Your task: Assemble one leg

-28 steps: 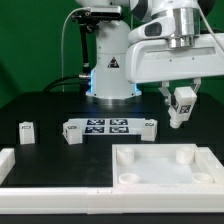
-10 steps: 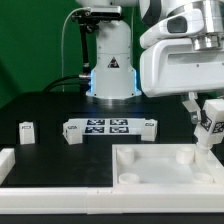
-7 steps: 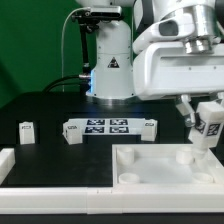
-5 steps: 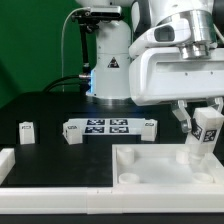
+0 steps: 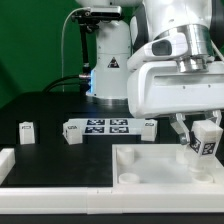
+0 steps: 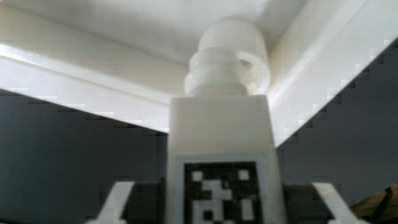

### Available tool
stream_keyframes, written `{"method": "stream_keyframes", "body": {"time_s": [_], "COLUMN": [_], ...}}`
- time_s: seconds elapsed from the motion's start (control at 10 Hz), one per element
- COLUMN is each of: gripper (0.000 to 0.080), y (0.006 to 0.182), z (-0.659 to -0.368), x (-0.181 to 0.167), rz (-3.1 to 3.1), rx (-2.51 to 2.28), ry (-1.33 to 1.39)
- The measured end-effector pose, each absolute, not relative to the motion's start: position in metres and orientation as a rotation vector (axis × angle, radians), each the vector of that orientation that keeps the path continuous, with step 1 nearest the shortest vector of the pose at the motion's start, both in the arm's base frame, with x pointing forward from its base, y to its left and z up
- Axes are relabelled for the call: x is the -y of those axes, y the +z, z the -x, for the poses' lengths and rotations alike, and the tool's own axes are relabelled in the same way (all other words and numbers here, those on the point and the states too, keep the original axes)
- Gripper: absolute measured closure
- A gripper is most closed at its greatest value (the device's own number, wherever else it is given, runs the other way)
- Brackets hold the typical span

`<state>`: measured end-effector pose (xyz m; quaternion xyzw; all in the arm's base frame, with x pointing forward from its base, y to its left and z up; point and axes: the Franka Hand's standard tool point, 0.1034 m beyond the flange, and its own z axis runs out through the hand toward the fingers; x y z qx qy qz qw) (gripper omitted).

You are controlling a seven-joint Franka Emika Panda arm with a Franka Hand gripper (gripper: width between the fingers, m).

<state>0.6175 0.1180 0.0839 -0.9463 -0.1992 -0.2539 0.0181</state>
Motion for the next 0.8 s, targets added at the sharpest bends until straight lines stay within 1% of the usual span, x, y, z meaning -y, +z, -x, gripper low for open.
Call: {"method": "stream_keyframes", "body": {"time_s": [0.4,0.5,0.6,0.8], "gripper": [0.0509,0.0509,0.0509,0.0509], "y": [0.083,0.082,0.075,0.072], "z": [-0.618,-0.619,-0.617,-0.616], "x": [-0.123,-0.122,-0.12,-0.119], "rz": [2.928,2.924,2.927,2.927], "rx": [0.628,0.627,0.625,0.623], "ry": [-0.819,-0.837,-0.828,-0.827]}}
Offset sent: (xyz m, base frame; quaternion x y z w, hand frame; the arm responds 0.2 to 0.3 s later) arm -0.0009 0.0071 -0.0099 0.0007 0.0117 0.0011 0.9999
